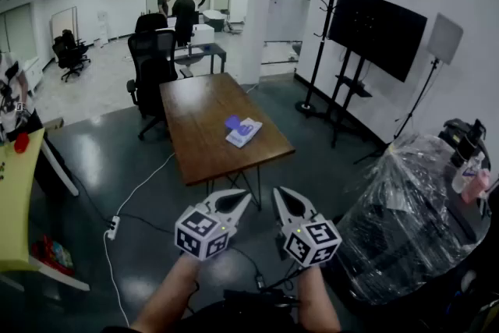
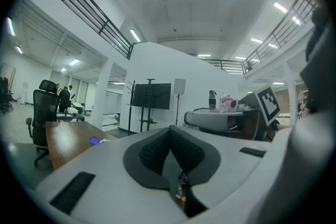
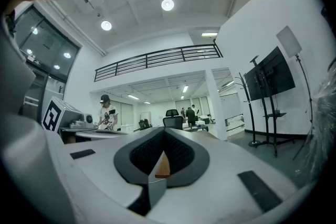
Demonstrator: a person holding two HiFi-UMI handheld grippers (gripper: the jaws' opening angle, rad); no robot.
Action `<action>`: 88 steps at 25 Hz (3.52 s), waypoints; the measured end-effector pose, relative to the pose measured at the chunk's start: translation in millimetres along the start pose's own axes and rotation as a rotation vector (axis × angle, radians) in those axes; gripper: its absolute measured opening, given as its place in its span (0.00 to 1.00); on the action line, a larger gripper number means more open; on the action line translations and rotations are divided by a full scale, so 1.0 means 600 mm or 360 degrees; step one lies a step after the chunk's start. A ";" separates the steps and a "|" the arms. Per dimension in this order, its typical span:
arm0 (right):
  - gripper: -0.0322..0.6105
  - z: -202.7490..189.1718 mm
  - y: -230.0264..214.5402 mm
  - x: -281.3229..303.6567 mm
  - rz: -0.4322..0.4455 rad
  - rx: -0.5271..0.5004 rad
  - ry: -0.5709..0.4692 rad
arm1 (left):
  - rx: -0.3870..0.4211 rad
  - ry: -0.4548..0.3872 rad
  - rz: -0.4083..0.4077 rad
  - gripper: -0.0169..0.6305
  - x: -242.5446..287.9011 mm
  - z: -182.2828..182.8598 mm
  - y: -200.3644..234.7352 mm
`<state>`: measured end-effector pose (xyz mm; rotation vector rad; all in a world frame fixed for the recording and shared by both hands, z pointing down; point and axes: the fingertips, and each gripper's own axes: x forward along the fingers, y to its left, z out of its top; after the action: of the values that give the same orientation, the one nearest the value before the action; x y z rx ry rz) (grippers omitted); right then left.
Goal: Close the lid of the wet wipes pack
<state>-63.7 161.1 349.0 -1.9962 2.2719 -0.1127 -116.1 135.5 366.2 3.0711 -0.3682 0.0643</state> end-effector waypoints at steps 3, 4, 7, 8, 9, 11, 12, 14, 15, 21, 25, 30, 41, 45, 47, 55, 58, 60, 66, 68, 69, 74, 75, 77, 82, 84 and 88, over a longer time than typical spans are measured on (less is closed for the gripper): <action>0.06 0.002 -0.003 0.002 0.0009 -0.0016 -0.0002 | 0.0001 -0.0007 0.0003 0.02 0.002 0.001 0.001; 0.06 0.002 -0.004 0.003 0.0017 -0.0016 -0.0006 | 0.0001 -0.0007 0.0005 0.02 0.002 0.002 0.002; 0.07 0.005 -0.005 0.006 0.0028 -0.0001 -0.0022 | 0.0000 -0.0008 0.0013 0.02 0.001 0.003 0.003; 0.07 0.007 -0.005 0.006 0.0023 0.0001 -0.0023 | -0.0001 -0.0008 0.0017 0.02 0.001 0.003 0.003; 0.07 0.007 -0.005 0.006 0.0020 -0.0001 -0.0021 | -0.0002 -0.0007 0.0019 0.02 0.002 0.003 0.003; 0.07 0.004 -0.006 0.009 0.0032 -0.0010 -0.0011 | -0.0005 -0.0004 0.0023 0.02 0.004 0.001 0.003; 0.07 0.002 -0.007 0.011 0.0042 -0.0011 -0.0007 | -0.0007 -0.0002 0.0026 0.02 0.006 0.000 0.003; 0.07 0.000 -0.012 0.014 0.0046 -0.0014 0.0004 | -0.0010 0.0003 0.0034 0.02 0.011 -0.001 0.005; 0.07 -0.001 -0.017 0.014 0.0042 -0.0017 0.0009 | -0.0012 0.0006 0.0040 0.02 0.014 -0.002 0.007; 0.07 -0.006 -0.064 0.029 0.0062 -0.0098 0.0063 | -0.0026 0.0025 0.0116 0.02 0.052 -0.011 0.023; 0.07 0.002 -0.119 0.045 0.0085 -0.0093 0.0058 | -0.0032 0.0030 0.0178 0.02 0.104 -0.010 0.040; 0.07 0.003 -0.196 0.074 0.0189 -0.0083 0.0057 | -0.0026 0.0057 0.0277 0.02 0.180 -0.011 0.056; 0.07 -0.033 -0.320 0.165 0.0272 -0.0079 0.0146 | -0.0027 0.0152 0.0425 0.02 0.298 -0.035 0.141; 0.07 -0.041 -0.357 0.229 0.0221 -0.0065 0.0179 | -0.0044 0.0180 0.0422 0.02 0.333 -0.049 0.208; 0.07 -0.051 -0.368 0.266 0.0206 -0.0071 0.0202 | -0.0058 0.0181 0.0412 0.02 0.347 -0.058 0.248; 0.07 -0.076 -0.393 0.421 0.0122 -0.0090 0.0284 | -0.0173 0.0180 0.0352 0.02 0.379 -0.086 0.421; 0.07 -0.083 -0.398 0.478 0.0086 -0.0087 0.0313 | -0.0203 0.0190 0.0317 0.02 0.392 -0.088 0.483; 0.07 -0.090 -0.404 0.507 0.0040 -0.0083 0.0335 | -0.0217 0.0201 0.0285 0.02 0.404 -0.093 0.516; 0.07 -0.124 -0.430 0.578 -0.0028 -0.0067 0.0412 | -0.0243 0.0227 0.0252 0.02 0.444 -0.114 0.609; 0.07 -0.137 -0.440 0.598 -0.0044 -0.0059 0.0430 | -0.0249 0.0243 0.0253 0.02 0.454 -0.125 0.638; 0.07 -0.142 -0.445 0.610 -0.0044 -0.0056 0.0440 | -0.0253 0.0251 0.0257 0.02 0.460 -0.130 0.652; 0.07 -0.163 -0.489 0.667 0.0001 -0.0043 0.0492 | -0.0282 0.0294 0.0319 0.02 0.506 -0.150 0.713; 0.07 -0.163 -0.500 0.680 0.0014 -0.0040 0.0496 | -0.0284 0.0300 0.0333 0.02 0.517 -0.152 0.724; 0.07 -0.164 -0.521 0.707 0.0053 -0.0032 0.0498 | -0.0289 0.0314 0.0371 0.02 0.538 -0.157 0.747; 0.07 -0.179 -0.567 0.771 0.0171 0.0002 0.0515 | -0.0248 0.0374 0.0499 0.02 0.582 -0.191 0.813; 0.07 -0.186 -0.581 0.793 0.0225 0.0014 0.0540 | -0.0237 0.0399 0.0564 0.02 0.597 -0.205 0.844; 0.07 -0.198 -0.602 0.831 0.0329 0.0028 0.0585 | -0.0234 0.0455 0.0702 0.02 0.621 -0.239 0.904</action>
<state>212.1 -382.8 495.3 -1.8424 2.6684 -0.5169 111.9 -471.3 549.7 2.7228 -0.9675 0.4615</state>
